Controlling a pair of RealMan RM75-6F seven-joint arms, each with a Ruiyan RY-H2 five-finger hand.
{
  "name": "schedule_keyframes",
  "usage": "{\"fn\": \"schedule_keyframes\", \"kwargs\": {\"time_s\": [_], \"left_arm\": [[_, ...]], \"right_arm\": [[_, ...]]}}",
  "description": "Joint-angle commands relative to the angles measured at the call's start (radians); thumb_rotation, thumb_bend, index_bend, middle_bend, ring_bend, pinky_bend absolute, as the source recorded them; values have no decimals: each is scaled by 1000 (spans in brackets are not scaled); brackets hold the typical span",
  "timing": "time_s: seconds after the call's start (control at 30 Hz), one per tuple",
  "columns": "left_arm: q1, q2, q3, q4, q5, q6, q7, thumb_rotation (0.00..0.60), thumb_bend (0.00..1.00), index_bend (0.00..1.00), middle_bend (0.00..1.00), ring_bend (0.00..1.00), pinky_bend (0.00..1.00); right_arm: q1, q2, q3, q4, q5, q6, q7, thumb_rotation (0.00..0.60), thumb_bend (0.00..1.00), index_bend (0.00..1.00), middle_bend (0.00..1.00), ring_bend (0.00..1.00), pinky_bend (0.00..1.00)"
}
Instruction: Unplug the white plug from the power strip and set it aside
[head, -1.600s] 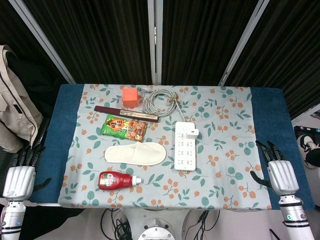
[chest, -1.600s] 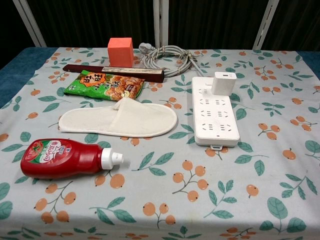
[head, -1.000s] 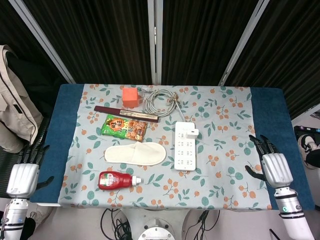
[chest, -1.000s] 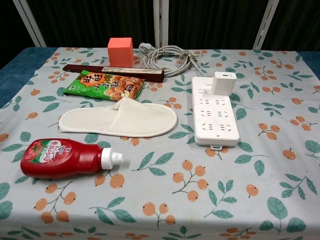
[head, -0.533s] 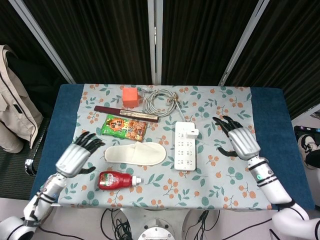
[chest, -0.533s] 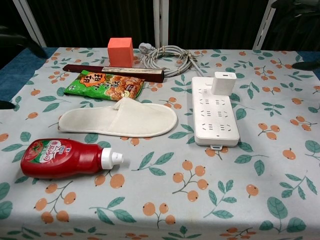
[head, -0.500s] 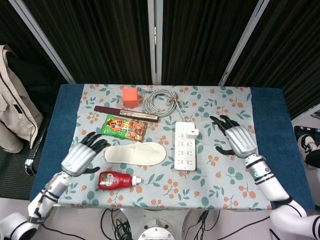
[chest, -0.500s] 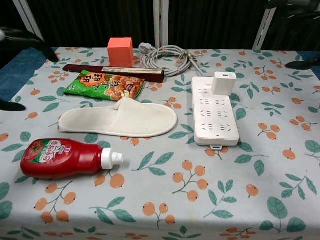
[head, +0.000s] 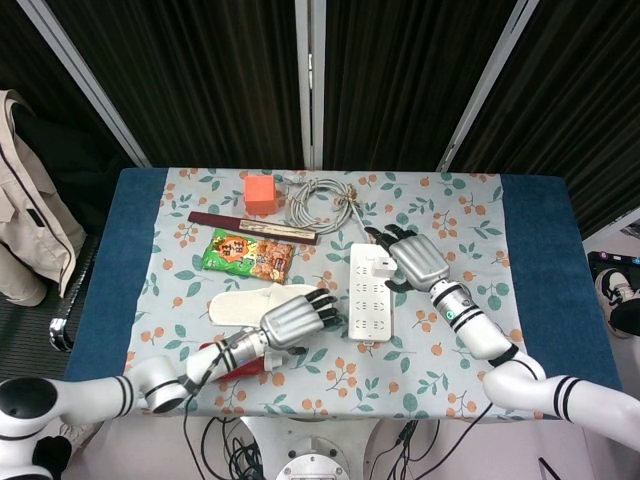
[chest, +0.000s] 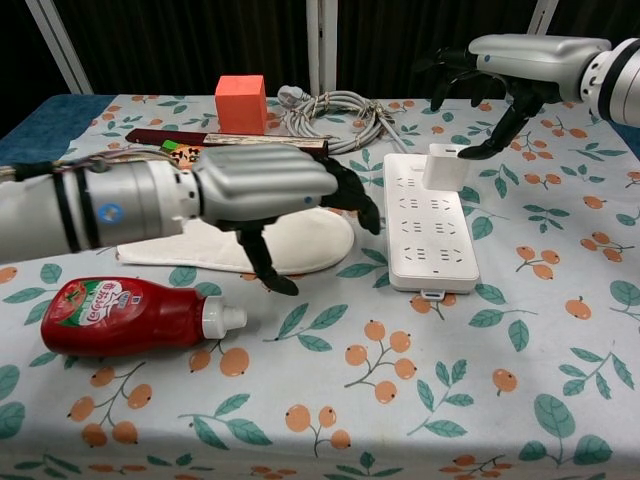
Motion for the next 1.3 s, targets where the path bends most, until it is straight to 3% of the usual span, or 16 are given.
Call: {"fn": "schedule_keyframes", "kwargs": {"time_s": [0.03,0.47,0.87,1.3], "left_arm": [[-46,-46,5,44,-3,-18,-33,600,145,219,217,93,116],[-109,-136,48,155,-27,26,-142,600,139,201,214,93,120],[-132,-183,73,228,-50,59,-176,600,137,201,214,93,120],[-140,-201,92,268,-80,69,-205,600,134,201,214,93,119]], "right_arm": [[25,-30,-16,42,7,-13,-21,600,162,64,245,107,281],[78,-112,-62,167,-15,-47,-9,600,162,104,272,135,307],[88,-178,-88,269,-47,-24,18,600,245,313,388,225,385],[85,-220,-104,340,-56,-7,29,600,297,448,467,333,463]]}}
